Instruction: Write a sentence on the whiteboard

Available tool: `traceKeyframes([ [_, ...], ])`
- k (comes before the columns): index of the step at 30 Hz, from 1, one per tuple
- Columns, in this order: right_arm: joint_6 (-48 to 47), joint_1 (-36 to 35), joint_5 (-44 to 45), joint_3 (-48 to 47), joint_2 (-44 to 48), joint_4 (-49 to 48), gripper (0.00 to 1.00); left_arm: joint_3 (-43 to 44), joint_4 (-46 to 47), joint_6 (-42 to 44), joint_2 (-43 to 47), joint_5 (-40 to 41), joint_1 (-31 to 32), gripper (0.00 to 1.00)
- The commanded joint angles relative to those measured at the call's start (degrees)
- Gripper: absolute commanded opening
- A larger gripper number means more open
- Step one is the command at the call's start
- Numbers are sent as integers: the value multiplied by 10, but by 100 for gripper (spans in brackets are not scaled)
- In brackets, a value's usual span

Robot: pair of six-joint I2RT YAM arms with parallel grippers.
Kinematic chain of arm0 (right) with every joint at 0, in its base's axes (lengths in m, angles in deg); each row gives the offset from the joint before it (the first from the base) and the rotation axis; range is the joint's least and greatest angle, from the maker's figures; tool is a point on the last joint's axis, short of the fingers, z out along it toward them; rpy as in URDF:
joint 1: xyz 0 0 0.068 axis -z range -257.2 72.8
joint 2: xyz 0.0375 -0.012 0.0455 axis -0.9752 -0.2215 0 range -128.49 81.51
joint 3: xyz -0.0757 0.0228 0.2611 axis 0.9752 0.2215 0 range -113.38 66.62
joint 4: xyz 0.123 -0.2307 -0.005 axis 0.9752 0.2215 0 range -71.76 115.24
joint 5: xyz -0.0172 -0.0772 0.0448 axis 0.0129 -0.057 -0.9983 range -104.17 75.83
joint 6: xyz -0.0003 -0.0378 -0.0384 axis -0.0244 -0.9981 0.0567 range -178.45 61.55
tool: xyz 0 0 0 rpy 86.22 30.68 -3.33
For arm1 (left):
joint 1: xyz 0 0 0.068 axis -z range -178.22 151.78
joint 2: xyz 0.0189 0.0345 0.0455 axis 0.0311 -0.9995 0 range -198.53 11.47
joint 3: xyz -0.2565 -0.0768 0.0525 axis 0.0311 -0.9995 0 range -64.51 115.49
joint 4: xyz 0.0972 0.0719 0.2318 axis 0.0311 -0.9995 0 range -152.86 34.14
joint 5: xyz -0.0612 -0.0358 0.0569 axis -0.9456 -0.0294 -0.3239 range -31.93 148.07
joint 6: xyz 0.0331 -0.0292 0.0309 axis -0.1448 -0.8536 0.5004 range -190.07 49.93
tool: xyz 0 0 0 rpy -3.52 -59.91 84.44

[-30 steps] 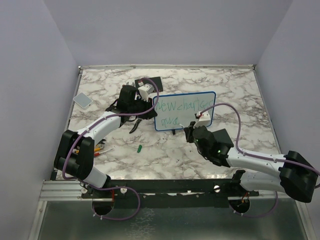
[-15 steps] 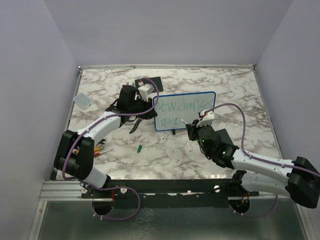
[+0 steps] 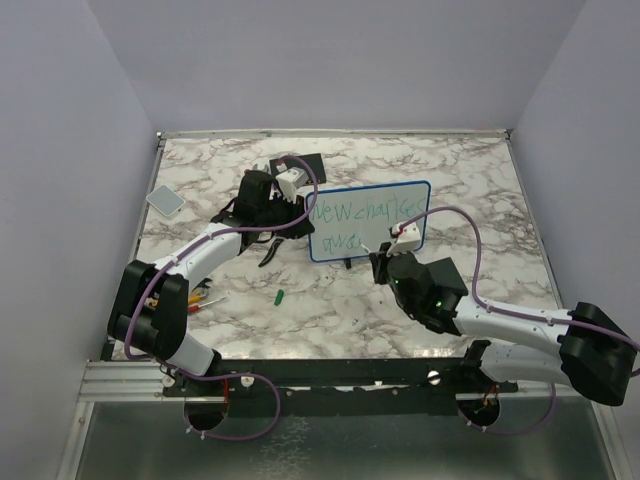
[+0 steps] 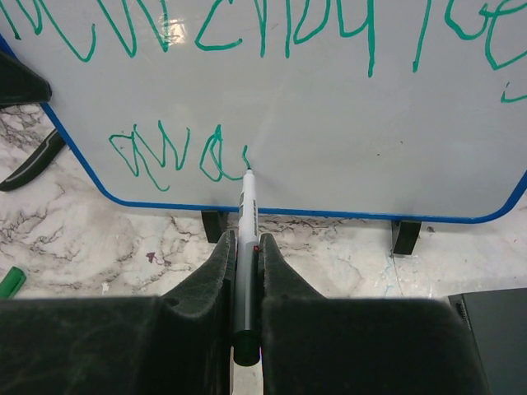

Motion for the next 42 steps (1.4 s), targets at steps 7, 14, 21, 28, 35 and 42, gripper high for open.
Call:
traceKeyframes([
  [7,42,2,5,17,-5,22,1,9,1,-4,19,1,3,20],
  [14,-5,2,-25,2,28,0,1,8,1,-3,21,3,3,20],
  [21,-33,2,-7,-15,60,-12,1,9,1,-3,21,2,3,20],
  [28,-47,2,12,-21,51,-40,1,8,1,-3,22,2,3,20],
  [35,-55,2,20,-26,34,-50,1,7,1,-3,21,1,3,20],
  [42,-56,2,24,-28,23,-51,1,8,1,-3,19,1,3,20],
])
